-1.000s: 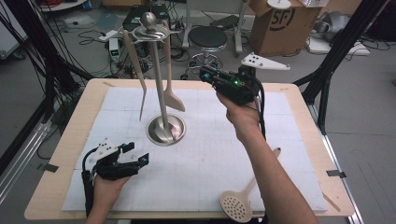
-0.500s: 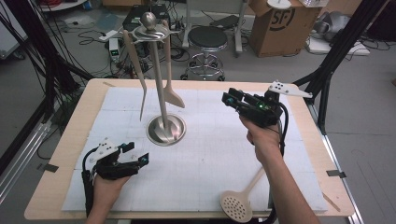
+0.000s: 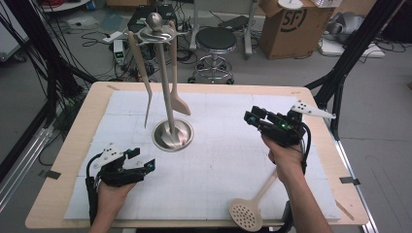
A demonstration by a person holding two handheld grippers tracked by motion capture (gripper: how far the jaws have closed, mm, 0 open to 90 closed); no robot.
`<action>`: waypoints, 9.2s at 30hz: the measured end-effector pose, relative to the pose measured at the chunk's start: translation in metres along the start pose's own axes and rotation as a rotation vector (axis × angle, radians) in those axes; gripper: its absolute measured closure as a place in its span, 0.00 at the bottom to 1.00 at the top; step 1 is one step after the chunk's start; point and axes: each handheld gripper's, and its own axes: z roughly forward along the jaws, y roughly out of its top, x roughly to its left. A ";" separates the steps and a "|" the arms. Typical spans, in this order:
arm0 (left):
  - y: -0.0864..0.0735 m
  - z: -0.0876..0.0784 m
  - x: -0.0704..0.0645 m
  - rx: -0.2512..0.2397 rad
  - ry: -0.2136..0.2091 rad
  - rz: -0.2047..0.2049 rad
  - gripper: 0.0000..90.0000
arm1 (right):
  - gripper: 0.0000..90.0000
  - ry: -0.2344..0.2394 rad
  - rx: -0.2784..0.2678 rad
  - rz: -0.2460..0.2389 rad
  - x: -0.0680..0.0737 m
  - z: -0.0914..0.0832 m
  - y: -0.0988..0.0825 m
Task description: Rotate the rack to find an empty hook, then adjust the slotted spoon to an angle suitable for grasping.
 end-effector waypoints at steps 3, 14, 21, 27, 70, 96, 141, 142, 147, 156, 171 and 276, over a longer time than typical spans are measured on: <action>0.000 0.000 0.000 0.001 -0.001 -0.002 0.26 | 0.47 -0.016 0.017 -0.004 -0.001 -0.002 -0.006; 0.000 0.000 0.000 -0.004 -0.010 0.002 0.26 | 0.27 -0.028 0.042 -0.002 -0.009 -0.015 -0.022; 0.000 0.001 -0.001 0.001 -0.012 0.007 0.26 | 0.26 -0.061 0.075 -0.021 -0.011 -0.024 -0.035; -0.001 0.001 0.000 0.007 -0.007 0.007 0.26 | 0.26 -0.080 0.073 -0.001 -0.018 -0.031 -0.045; -0.003 0.010 0.002 0.035 -0.011 0.010 0.26 | 0.31 -0.196 0.138 0.068 -0.047 -0.085 -0.101; 0.000 0.012 0.001 0.026 -0.034 0.005 0.26 | 0.94 -0.308 0.339 0.118 -0.069 -0.108 -0.146; -0.003 0.010 0.003 0.043 -0.021 0.003 0.26 | 1.00 -0.176 0.579 0.199 -0.040 -0.042 -0.156; -0.003 0.011 0.002 0.043 -0.023 0.003 0.26 | 1.00 -0.173 0.579 0.208 -0.041 -0.039 -0.155; -0.003 0.011 0.002 0.045 -0.022 0.002 0.26 | 1.00 -0.157 0.593 0.217 -0.047 -0.025 -0.151; -0.003 0.012 0.002 0.046 -0.024 0.001 0.26 | 1.00 -0.139 0.645 0.195 -0.051 0.003 -0.141; -0.003 0.012 0.004 0.044 -0.024 -0.005 0.26 | 1.00 -0.067 0.735 0.173 -0.057 0.046 -0.129; -0.006 0.008 0.008 0.042 -0.012 -0.028 0.26 | 0.66 -0.213 0.812 0.207 -0.063 0.021 -0.083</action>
